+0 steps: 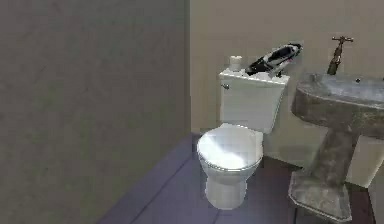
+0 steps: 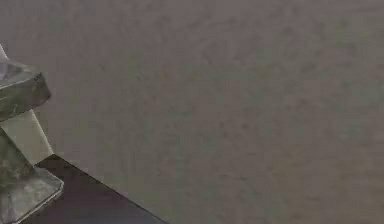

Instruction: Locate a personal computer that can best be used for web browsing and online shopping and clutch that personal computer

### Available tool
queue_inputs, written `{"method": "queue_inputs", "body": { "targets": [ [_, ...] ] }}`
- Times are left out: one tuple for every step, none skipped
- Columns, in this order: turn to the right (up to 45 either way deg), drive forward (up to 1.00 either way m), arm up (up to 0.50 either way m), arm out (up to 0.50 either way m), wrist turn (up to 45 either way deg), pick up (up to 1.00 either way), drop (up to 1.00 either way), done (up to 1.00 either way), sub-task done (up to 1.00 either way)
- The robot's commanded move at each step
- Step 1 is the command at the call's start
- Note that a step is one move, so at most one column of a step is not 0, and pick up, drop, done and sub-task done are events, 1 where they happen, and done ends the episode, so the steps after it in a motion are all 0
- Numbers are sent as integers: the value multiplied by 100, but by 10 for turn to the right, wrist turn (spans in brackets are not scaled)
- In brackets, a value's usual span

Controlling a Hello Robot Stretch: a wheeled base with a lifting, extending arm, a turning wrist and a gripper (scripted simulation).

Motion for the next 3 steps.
{"method": "queue_inputs", "body": {
  "targets": [
    [-450, 0, 0, 0, 0, 0, 0, 0, 0],
    [-180, 0, 0, 0, 0, 0, 0, 0, 0],
    [0, 10, 0, 0, 0, 0, 0, 0, 0]
  ]
}}
